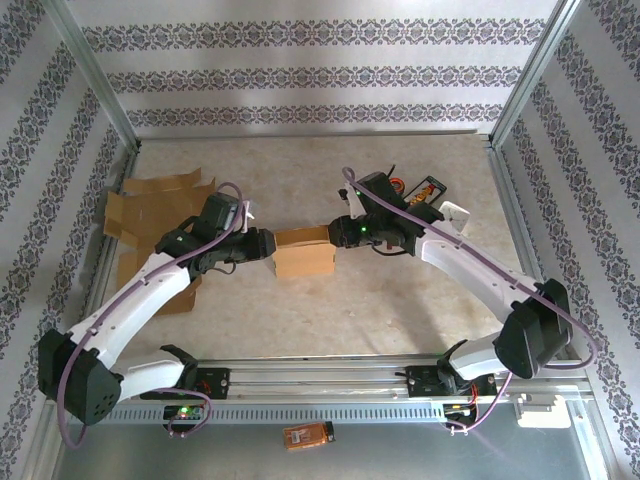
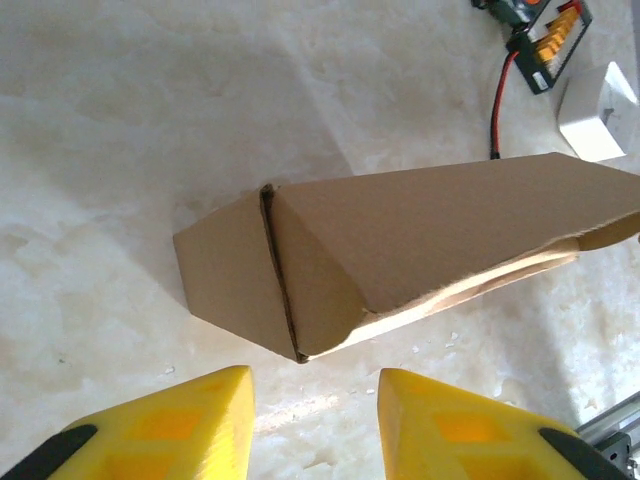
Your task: Fold the paper box
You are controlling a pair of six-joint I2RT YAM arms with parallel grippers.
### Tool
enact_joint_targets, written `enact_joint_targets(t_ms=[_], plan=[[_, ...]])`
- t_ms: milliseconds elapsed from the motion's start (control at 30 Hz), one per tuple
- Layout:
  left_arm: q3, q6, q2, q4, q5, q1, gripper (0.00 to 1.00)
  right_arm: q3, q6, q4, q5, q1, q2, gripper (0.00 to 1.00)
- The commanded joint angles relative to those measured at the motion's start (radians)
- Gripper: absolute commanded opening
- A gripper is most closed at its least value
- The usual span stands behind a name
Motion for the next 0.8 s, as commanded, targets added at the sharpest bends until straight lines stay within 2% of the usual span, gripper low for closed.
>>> enact_joint_targets(t_ms=[0,167,300,533,767], plan=[[0.031,-0.004,-0.043,-0.002,-0.013,0.005,0.38,0.05,0.003,-0.013,0.008,-0.004,-0.052,0.35],[0.057,-0.032,-0.054,0.037,-0.075,0.005,0.41,0.075,0.003,0.028,0.098,-0.008,-0.059,0.32],[0.107,-0.046,0.009,0.055,-0.129,0.005,0.42,0.132,-0.011,0.024,0.071,-0.007,0.019,0.3],[0.125,-0.062,0.108,0.094,-0.064,0.005,0.42,0.127,-0.031,0.02,0.086,-0.003,0.087,0.22],[0.027,-0.082,0.095,0.076,-0.037,0.005,0.2,0.006,-0.031,0.022,0.073,0.032,0.07,0.13]])
